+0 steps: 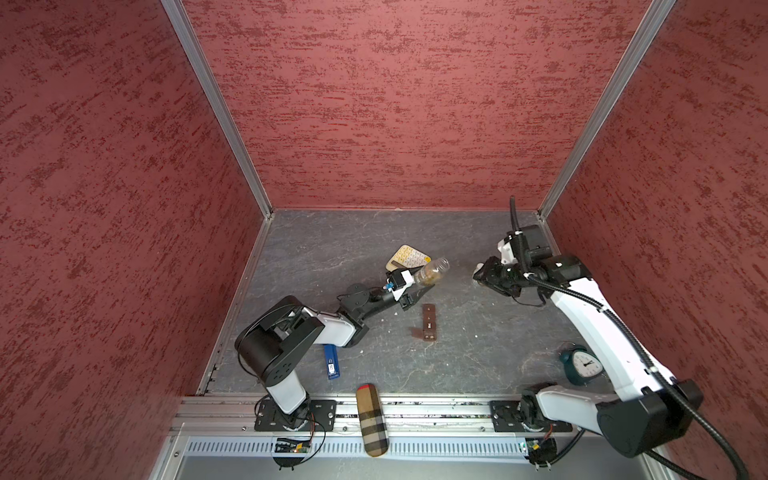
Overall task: Sort the pills into containers
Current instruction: 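Lift the gold lid with the right gripper and carry it toward the bottle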
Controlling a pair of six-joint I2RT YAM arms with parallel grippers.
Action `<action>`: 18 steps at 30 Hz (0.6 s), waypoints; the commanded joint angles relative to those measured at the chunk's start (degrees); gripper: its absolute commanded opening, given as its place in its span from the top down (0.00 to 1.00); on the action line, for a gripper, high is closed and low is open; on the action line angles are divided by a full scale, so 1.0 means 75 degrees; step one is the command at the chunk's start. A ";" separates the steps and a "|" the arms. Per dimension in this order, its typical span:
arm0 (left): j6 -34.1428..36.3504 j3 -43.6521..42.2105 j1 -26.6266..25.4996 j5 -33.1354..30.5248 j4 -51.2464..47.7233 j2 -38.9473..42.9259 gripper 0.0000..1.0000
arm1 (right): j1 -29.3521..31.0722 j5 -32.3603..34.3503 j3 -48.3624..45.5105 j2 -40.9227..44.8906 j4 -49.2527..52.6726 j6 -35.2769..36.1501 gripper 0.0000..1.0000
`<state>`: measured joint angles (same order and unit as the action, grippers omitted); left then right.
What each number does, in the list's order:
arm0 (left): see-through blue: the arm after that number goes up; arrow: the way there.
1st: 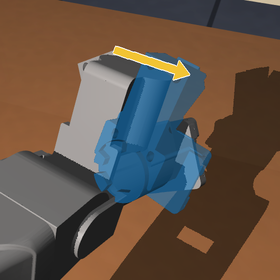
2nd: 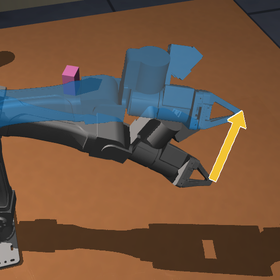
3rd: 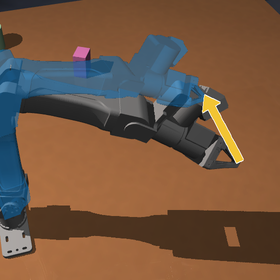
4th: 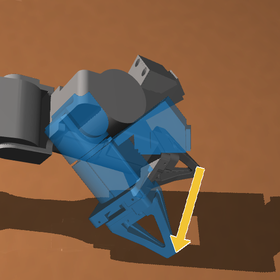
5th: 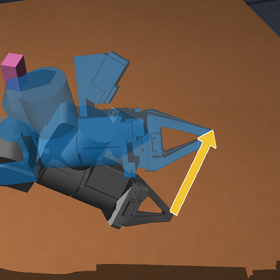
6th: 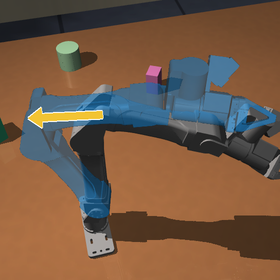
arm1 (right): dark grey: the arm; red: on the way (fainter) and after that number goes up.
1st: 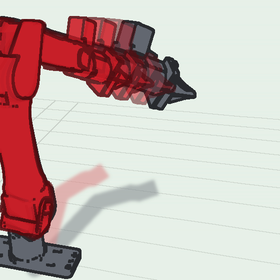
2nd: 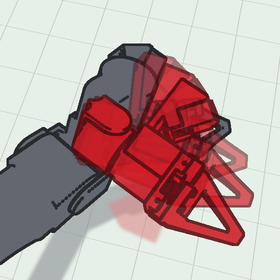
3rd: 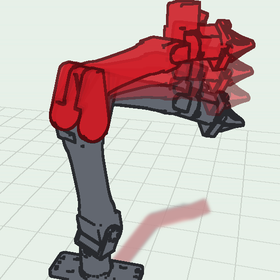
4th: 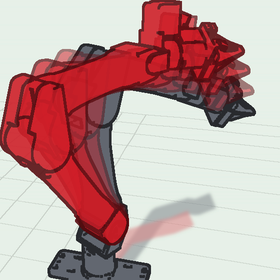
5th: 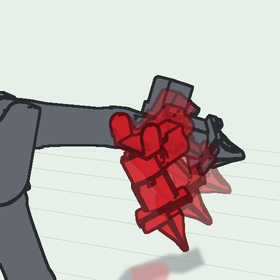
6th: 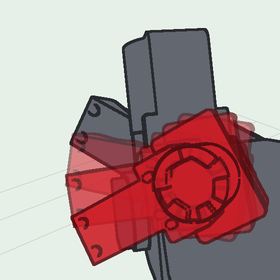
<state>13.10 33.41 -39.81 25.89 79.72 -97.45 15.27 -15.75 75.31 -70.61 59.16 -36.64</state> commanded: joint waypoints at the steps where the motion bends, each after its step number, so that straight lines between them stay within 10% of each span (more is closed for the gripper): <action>1: -0.0179 0.0299 0.0218 0.0532 0.0168 -0.0261 1.00 | -0.0038 -0.0834 0.0731 0.0069 0.0349 -0.0234 0.61; 18: -0.0640 0.1381 0.0766 0.2075 0.0163 -0.1193 1.00 | -0.0020 -0.2796 0.2006 -0.0911 0.0128 0.0076 0.60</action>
<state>9.89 42.48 -34.74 37.91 80.01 -104.86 15.25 -33.74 88.88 -77.21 59.86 -37.67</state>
